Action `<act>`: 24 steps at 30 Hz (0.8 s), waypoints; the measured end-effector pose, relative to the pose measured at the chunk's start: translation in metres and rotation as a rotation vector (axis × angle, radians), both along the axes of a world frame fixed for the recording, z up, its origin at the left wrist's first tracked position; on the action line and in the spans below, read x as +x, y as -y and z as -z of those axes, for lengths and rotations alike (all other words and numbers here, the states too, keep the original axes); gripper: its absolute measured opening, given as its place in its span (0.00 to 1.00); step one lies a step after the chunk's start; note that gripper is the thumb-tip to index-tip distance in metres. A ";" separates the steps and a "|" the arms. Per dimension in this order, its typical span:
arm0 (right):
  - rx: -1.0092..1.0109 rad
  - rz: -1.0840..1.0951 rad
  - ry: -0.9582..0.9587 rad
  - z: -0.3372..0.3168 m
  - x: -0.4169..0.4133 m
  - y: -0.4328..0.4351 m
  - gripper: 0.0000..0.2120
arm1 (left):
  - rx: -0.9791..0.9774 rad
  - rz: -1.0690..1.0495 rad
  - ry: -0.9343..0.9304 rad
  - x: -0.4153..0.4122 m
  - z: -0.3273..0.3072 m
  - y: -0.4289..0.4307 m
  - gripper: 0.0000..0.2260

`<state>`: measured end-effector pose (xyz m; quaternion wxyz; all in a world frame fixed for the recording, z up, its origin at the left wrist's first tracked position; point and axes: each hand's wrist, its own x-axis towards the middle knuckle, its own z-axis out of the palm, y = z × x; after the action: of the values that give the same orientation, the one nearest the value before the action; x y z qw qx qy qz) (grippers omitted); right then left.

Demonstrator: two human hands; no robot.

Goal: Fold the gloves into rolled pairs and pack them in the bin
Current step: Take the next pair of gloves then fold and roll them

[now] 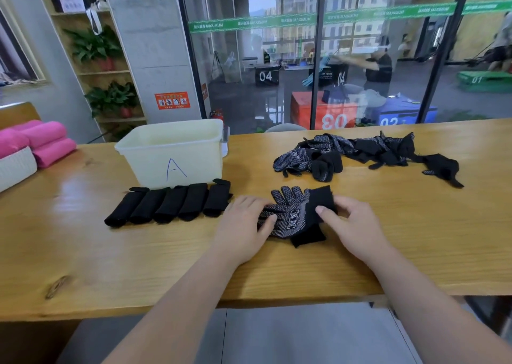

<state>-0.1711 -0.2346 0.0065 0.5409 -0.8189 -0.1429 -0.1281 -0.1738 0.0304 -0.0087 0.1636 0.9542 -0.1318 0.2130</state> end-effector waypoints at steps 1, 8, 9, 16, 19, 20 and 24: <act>0.058 0.031 -0.007 -0.002 0.002 0.001 0.05 | 0.007 -0.001 -0.017 0.000 0.000 0.000 0.21; 0.439 0.064 -0.158 -0.036 0.006 0.002 0.08 | 0.017 0.016 -0.123 -0.006 -0.008 0.003 0.27; 0.448 0.057 -0.167 -0.043 0.008 0.003 0.09 | 0.024 0.015 -0.129 -0.007 -0.009 0.004 0.28; 0.295 -0.067 -0.144 -0.083 0.013 0.007 0.10 | 0.061 0.019 -0.181 -0.007 -0.011 0.005 0.37; 0.232 -0.116 -0.120 -0.100 0.008 0.005 0.11 | 0.065 0.016 -0.231 -0.003 -0.008 0.003 0.40; 0.210 -0.130 -0.116 -0.105 0.006 0.005 0.11 | 0.060 0.018 -0.248 -0.002 -0.008 0.002 0.41; 0.131 -0.218 -0.113 -0.124 0.001 0.004 0.09 | 0.034 0.038 -0.277 -0.001 -0.008 0.002 0.40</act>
<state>-0.1700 -0.2385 0.1309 0.6109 -0.7674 -0.1919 -0.0313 -0.1743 0.0287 -0.0007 0.1679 0.9744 -0.1297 0.0741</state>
